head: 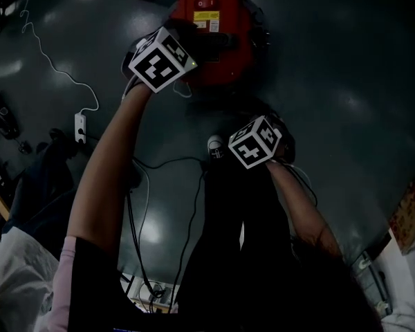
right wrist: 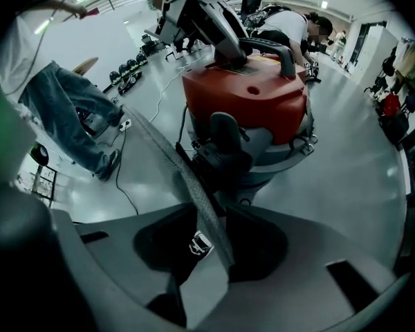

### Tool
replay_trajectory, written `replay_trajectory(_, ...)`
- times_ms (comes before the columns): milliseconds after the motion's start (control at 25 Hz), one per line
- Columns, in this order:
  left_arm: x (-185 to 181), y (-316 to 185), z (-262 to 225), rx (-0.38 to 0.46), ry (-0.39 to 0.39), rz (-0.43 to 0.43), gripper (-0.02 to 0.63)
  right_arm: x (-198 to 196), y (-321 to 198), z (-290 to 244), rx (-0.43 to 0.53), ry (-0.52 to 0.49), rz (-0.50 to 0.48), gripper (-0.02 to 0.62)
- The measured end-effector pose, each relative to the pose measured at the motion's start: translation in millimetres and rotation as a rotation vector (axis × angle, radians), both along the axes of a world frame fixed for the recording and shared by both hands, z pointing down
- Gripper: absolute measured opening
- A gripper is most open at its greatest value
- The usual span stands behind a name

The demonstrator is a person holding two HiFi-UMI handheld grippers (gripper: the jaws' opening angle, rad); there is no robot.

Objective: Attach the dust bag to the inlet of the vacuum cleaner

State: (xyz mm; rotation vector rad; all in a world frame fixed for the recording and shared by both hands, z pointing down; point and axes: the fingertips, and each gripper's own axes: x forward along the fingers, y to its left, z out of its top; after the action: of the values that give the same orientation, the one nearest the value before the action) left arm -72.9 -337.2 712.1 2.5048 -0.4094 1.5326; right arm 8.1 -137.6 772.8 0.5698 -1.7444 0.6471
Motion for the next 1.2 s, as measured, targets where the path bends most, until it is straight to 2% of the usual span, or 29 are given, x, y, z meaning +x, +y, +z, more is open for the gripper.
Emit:
replay_trajectory(120,-1.0,0.1,-4.1,0.005,0.006,-0.043,0.227,5.6,6.8,-5.4,-0.025,-0.01,0.047,0.167)
replay_trajectory(280,-2.0,1.6,-19.2,0.032,0.026,-0.068,0.229,17.3,14.7,-22.3,-0.042,-0.016,0.084,0.172)
replay_trajectory(400,-3.0,4.2,-38.2,0.055,0.07,-0.096,0.229,18.5,18.9,-38.7,-0.053,-0.054,0.115,0.172)
replay_trajectory(480,-3.9,13.2,-52.3,0.044,0.121,-0.139,0.227,17.1,19.2,-53.7,-0.04,-0.091,0.151,0.172)
replay_trajectory(600,-7.5,38.4,-73.8,0.028,0.176,-0.177,0.225,12.2,16.3,-84.3,0.037,-0.134,0.185,0.17)
replay_trajectory(640,-9.9,46.3,-82.6,0.034,0.187,-0.185,0.215,9.4,14.3,-95.6,0.068,-0.145,0.191,0.169)
replay_trajectory(760,-17.3,64.8,-117.0,0.066,0.243,-0.242,0.13,1.0,10.7,-130.4,0.126,-0.174,0.227,0.155)
replay_trajectory(840,-22.4,78.2,-144.5,0.077,0.302,-0.308,0.101,-4.0,14.5,-155.0,0.145,-0.203,0.279,0.124)
replay_trajectory(960,-34.7,100.2,-188.5,0.095,0.398,-0.415,0.021,-10.2,26.0,-194.4,0.166,-0.238,0.362,0.072)
replay_trajectory(1080,-45.7,128.2,-226.7,0.079,0.476,-0.498,0.005,-17.9,44.4,-230.5,0.161,-0.28,0.437,0.052)
replay_trajectory(1200,-47.4,168.3,-261.2,0.023,0.533,-0.543,0.005,-19.4,70.3,-265.3,0.157,-0.3,0.48,0.049)
